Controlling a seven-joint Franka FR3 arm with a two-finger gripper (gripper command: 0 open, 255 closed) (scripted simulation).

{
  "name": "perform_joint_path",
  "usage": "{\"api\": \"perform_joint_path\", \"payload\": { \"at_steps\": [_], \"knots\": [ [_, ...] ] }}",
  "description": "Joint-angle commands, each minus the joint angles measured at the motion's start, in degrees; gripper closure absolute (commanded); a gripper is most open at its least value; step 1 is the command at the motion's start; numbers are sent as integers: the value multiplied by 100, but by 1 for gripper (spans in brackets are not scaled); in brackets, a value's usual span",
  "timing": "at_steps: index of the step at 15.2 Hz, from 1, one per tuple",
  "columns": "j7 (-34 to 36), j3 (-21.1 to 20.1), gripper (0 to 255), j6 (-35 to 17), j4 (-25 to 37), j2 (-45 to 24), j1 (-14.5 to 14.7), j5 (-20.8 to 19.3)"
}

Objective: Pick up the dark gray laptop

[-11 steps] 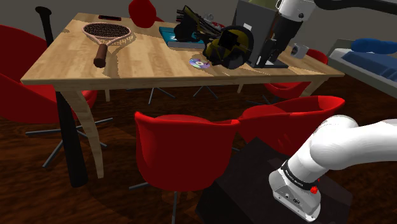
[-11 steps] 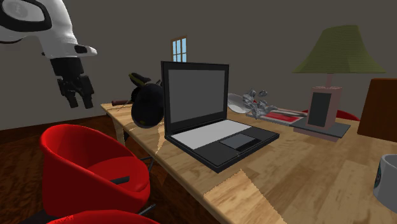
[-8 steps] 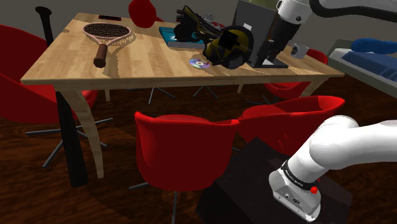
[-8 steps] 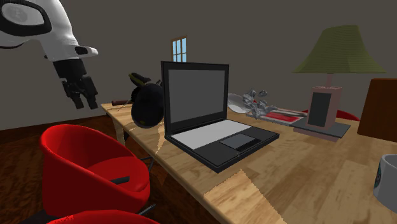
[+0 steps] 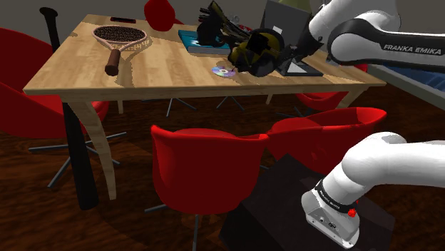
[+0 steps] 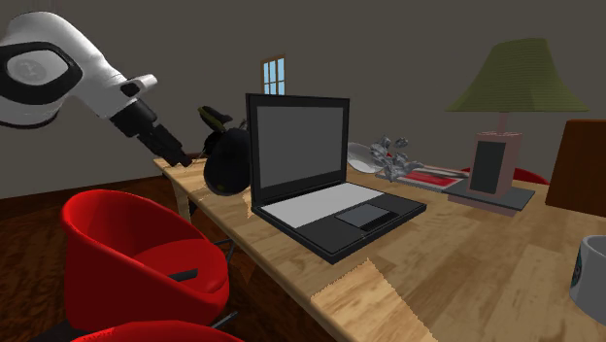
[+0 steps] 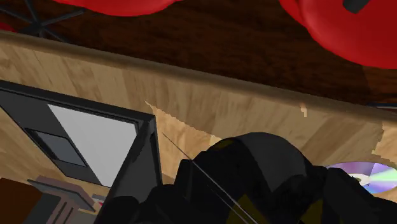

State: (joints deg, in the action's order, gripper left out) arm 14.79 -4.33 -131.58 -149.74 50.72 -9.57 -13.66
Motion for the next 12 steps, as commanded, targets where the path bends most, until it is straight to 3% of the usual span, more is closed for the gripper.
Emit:
{"api": "perform_joint_path", "payload": {
  "at_steps": [1,4,6,9,12],
  "knots": [
    [447,-119,0,-1046,-254,-87,-396,-315],
    [1246,-448,0,-2479,-521,-260,-1244,-832],
    [1887,-844,0,-3450,-619,-397,-2058,-1181],
    [2975,-1834,0,-4922,-655,-478,-3770,-1552],
    [3870,-3167,0,-6310,-623,-197,-5805,-1261]
  ]
}}
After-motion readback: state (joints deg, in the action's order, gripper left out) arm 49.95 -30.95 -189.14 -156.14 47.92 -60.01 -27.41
